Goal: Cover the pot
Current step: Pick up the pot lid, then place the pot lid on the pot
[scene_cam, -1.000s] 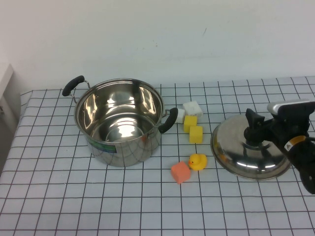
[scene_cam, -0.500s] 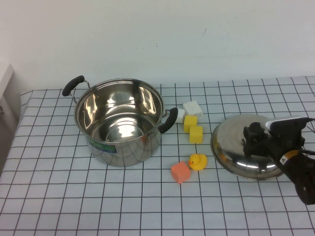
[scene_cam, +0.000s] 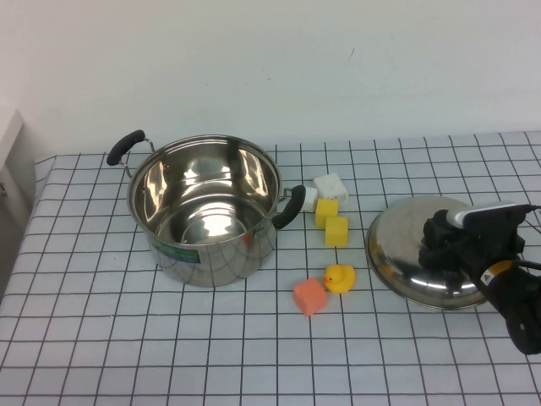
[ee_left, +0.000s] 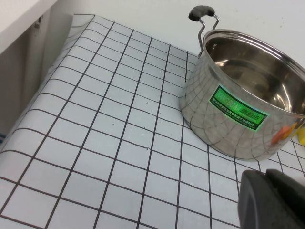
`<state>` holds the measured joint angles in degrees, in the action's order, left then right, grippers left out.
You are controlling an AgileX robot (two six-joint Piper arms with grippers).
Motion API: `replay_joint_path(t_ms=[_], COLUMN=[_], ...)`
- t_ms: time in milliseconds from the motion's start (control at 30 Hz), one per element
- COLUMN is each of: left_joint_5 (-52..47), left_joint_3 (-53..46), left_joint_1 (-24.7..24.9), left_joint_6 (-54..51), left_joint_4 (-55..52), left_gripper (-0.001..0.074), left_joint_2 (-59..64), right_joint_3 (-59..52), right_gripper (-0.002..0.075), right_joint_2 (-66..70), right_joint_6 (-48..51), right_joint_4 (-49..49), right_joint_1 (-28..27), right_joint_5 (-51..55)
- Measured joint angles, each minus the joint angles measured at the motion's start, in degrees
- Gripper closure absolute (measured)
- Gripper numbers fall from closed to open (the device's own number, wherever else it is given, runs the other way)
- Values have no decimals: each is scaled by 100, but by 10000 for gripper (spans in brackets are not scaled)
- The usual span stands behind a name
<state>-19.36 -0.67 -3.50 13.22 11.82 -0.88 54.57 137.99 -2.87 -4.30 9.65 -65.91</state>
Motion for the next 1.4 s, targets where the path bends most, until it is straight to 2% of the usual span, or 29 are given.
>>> replay_joint_path(t_ms=[167,333,500,633,833,1067,1400], left_joint_5=[0,0,0,0,0,0,0], left_joint_3=[0,0,0,0,0,0,0], left_joint_1=[0,0,0,0,0,0,0], left_joint_6=[0,0,0,0,0,15,15], left_joint_4=[0,0,0,0,0,0,-2], left_gripper=[738,738,738,738,738,737,737], left_joint_2=[0,0,0,0,0,0,0], right_joint_3=[-268,-837,-1023,-810,370,2356,4754], right_gripper=[371,371,371,371,371,371,371], right_joint_2=[-411,-1659,-3149,-3895,-3914,-2739,-941], right_joint_6=[3,55,-91,-158,-166,-166,-166], right_joint_4=[18,27,-195,-261,-283,-283,-283], right_joint_1=[0,0,30,336,1163,2074,2728], right_joint_5=[173,268,1423,2320,3448,4400,5541])
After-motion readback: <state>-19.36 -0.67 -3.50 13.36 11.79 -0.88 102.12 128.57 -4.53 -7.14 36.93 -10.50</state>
